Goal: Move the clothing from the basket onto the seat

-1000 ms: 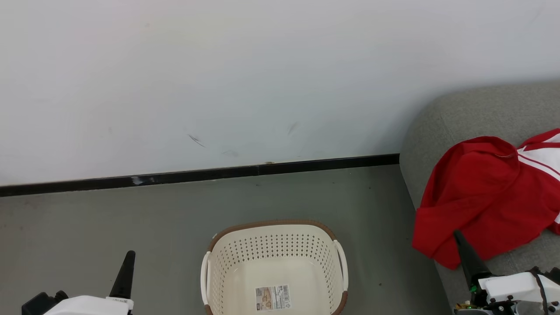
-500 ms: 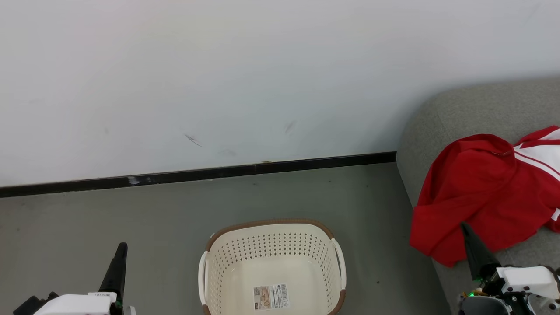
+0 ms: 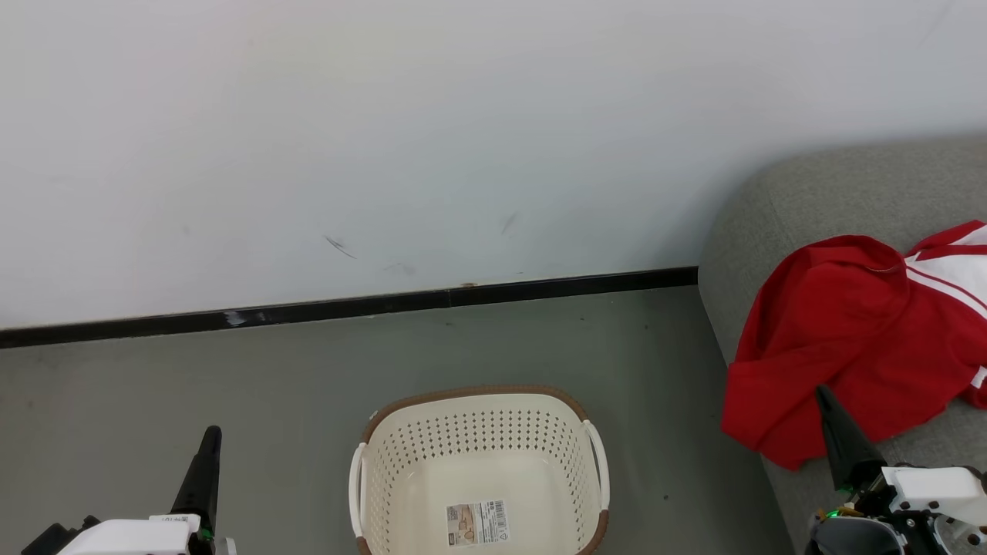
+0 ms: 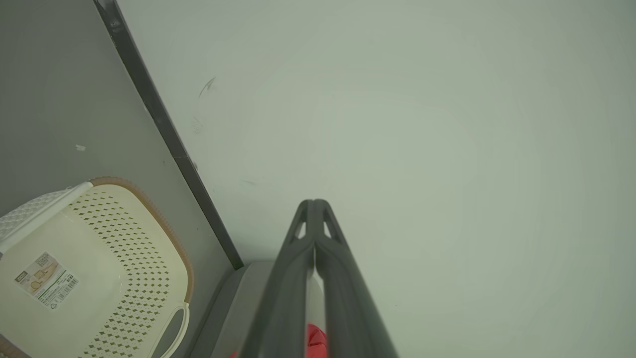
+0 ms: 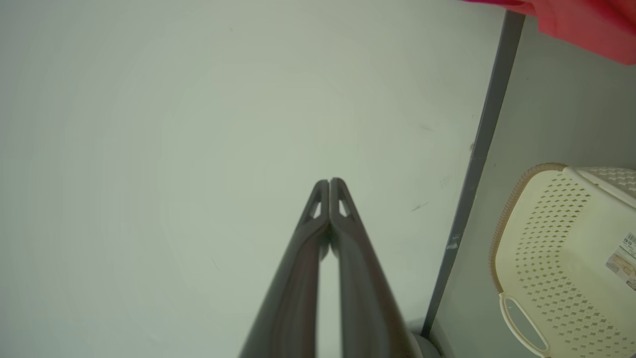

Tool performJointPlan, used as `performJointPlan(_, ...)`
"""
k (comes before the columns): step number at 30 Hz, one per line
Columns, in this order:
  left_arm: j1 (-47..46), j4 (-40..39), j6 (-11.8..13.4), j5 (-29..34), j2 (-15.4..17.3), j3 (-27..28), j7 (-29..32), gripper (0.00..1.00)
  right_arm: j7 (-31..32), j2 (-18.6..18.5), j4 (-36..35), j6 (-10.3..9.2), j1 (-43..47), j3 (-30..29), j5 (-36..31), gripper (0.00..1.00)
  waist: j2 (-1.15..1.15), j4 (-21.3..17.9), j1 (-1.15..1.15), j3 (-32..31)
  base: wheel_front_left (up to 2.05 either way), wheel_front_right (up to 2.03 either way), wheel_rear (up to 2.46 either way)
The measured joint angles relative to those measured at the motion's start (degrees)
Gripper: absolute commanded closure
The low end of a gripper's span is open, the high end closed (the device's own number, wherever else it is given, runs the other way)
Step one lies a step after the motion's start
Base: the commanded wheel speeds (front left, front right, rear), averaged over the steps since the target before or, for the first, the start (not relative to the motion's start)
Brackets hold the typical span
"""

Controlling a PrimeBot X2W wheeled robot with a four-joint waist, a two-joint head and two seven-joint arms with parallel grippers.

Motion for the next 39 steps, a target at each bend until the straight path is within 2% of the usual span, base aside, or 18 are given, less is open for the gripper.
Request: performJointPlan(39,-0.1,0.2,-0.4,0.0,0.0,0.1,0.0,1.00,0.5,0.0,0.3,0.00,0.0,-0.3,0.0,1.00,0.00,0.0,-0.01,0.0,0.00,0.00,0.00)
